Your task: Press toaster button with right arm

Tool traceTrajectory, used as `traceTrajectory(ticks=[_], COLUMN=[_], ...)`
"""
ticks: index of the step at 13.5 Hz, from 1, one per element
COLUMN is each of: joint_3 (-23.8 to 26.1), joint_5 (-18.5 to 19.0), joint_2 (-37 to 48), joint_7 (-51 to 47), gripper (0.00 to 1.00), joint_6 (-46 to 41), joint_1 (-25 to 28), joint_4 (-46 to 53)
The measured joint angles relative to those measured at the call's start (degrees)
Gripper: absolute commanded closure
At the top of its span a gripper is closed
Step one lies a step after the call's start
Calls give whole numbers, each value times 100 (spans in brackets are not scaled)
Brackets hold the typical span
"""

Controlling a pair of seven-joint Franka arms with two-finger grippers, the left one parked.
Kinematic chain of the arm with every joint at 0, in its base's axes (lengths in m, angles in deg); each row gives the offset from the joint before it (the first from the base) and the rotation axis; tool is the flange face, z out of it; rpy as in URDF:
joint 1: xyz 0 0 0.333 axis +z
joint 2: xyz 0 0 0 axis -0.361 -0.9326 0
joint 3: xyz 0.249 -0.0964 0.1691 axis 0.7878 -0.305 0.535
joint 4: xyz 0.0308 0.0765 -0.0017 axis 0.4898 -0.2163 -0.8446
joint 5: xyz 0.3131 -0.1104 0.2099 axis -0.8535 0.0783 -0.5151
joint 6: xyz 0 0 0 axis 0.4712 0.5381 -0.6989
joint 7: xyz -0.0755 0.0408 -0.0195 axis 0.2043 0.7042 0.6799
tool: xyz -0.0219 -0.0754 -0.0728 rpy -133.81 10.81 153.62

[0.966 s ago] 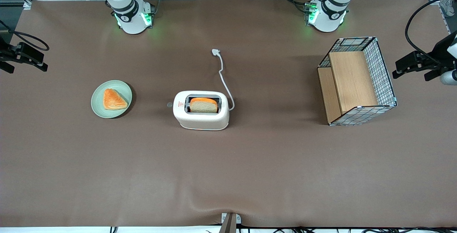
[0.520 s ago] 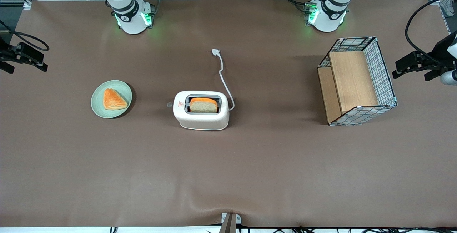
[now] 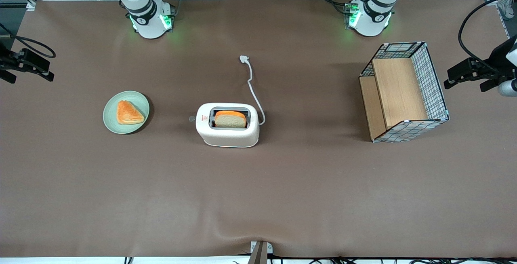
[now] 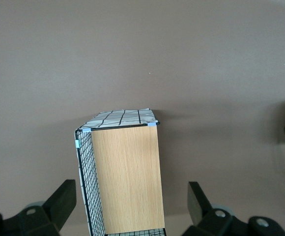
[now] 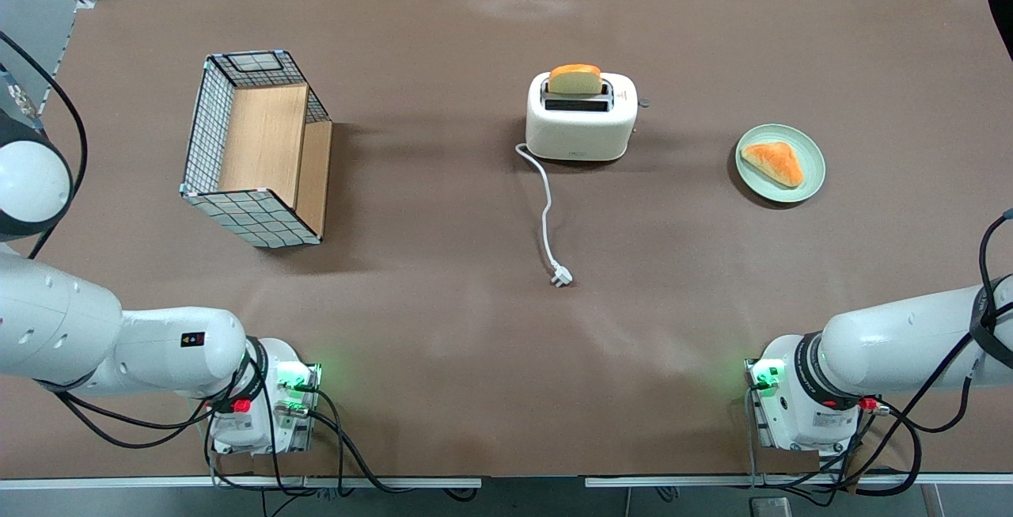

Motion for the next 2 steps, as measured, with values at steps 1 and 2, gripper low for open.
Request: traceTrajectory(ticks=[1, 2], joint_3=[-1, -2], joint_5=[8, 20], joint_2=[-17, -33], joint_7=[0, 0], gripper=[0, 0], joint_6=[0, 0], joint_1=[-1, -2], joint_4=[0, 2])
